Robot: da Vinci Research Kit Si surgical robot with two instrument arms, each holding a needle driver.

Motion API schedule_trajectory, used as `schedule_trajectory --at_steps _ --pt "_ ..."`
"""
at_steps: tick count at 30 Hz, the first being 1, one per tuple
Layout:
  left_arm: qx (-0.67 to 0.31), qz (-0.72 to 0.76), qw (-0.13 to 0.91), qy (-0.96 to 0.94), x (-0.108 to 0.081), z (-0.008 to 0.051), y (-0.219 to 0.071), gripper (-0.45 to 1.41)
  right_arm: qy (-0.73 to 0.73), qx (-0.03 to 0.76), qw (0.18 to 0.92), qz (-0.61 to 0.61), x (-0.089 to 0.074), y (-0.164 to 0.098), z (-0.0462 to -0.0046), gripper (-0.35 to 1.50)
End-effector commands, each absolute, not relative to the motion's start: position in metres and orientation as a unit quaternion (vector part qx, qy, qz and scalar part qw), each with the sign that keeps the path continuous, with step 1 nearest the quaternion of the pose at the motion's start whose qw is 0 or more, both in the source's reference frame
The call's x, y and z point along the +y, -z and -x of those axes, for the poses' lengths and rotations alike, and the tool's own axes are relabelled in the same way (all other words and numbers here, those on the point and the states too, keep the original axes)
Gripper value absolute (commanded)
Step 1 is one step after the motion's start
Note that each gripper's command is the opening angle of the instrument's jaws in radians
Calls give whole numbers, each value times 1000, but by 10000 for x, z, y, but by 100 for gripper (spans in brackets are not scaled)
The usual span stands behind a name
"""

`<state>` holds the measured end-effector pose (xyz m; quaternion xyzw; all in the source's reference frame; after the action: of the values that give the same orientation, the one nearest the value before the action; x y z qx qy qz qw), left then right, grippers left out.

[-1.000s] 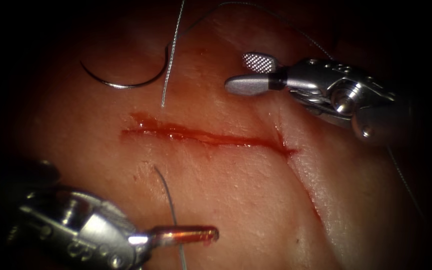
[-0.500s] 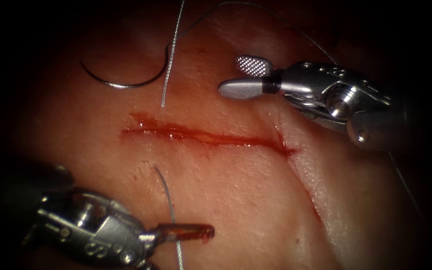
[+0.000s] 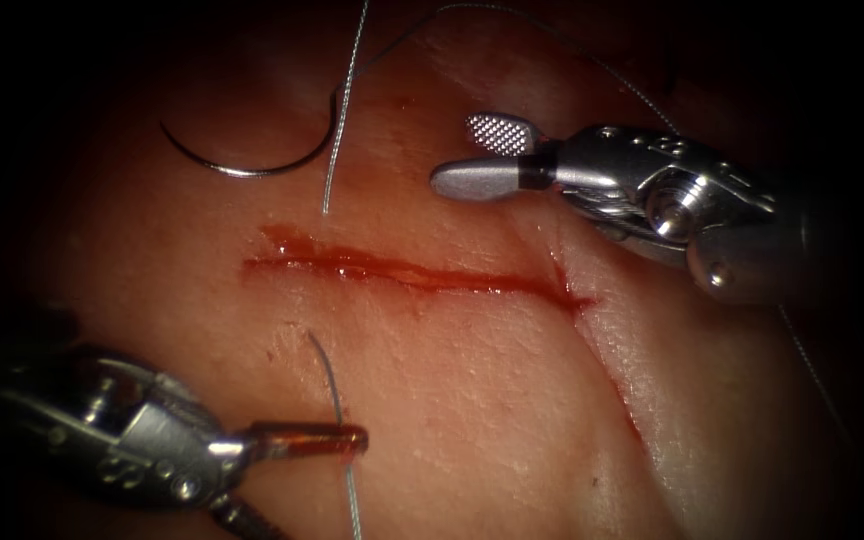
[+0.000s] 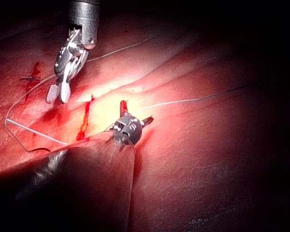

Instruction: Wound Closure

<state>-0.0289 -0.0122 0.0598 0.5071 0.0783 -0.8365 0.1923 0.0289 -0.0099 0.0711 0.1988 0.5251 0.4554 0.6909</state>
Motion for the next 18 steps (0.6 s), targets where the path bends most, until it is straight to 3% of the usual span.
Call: schedule_trajectory --at_steps 1,9,13,14,16,18 --pt "77 -508 195 836 -126 294 -606 51 -454 526 691 -199 -100 -716 -297 113" --pt "82 -510 203 832 -136 302 -623 46 -452 527 691 -201 -103 -714 -302 113" --pt "81 -512 201 831 -136 306 -622 21 -452 527 691 -202 -104 -713 -302 113" --pt "74 -518 202 828 -136 308 -621 5 -452 527 691 -202 -104 -713 -302 113" --pt "65 -521 195 828 -134 308 -620 -45 -452 527 691 -202 -105 -713 -302 113" --pt "49 -519 184 833 -128 305 -621 -45 -450 527 691 -205 -107 -710 -302 108"
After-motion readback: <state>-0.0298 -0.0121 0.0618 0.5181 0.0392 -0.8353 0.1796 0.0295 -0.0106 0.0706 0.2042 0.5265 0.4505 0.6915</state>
